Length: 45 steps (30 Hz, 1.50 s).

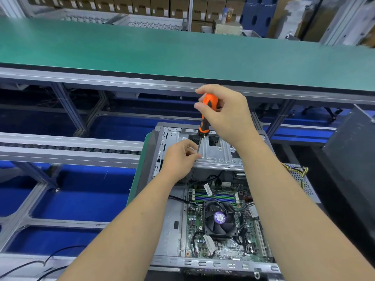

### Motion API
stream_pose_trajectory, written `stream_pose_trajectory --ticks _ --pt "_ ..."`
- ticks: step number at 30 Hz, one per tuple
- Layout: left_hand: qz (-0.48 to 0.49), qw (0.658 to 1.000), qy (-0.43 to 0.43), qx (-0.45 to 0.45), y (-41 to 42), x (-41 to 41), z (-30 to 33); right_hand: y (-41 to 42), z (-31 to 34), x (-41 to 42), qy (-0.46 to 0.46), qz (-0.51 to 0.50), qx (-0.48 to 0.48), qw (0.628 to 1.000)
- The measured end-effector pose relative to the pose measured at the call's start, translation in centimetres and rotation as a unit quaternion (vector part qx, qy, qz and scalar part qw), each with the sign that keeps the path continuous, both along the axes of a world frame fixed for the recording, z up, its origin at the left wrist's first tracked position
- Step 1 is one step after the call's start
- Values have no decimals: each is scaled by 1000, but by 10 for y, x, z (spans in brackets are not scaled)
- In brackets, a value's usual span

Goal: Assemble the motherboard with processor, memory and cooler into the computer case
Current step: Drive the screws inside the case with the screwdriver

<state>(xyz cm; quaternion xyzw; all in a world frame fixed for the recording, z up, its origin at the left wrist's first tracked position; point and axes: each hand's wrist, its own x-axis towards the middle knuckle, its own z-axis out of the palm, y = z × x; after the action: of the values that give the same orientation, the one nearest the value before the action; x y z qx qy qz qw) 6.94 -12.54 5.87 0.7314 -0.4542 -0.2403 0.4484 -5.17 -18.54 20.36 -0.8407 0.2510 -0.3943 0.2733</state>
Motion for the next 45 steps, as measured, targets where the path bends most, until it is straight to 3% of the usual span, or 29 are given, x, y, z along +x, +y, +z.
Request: stream_pose_trajectory --ticks 15,20,25,30,35,45 --pt "-25 999 40 -27 2 -1 1 4 5 5 44 41 61 996" --pt "15 997 58 -55 0 -1 1 2 7 4 23 0 47 999" --pt "18 996 65 -52 -2 1 -2 2 8 1 34 24 57 998" --pt "11 997 65 -45 -1 1 -1 1 9 2 31 -35 18 999" --pt "4 997 76 -31 -1 3 1 3 8 -3 0 34 90 995" --pt "-22 998 59 -22 1 2 3 1 0 4 -16 -27 18 999"
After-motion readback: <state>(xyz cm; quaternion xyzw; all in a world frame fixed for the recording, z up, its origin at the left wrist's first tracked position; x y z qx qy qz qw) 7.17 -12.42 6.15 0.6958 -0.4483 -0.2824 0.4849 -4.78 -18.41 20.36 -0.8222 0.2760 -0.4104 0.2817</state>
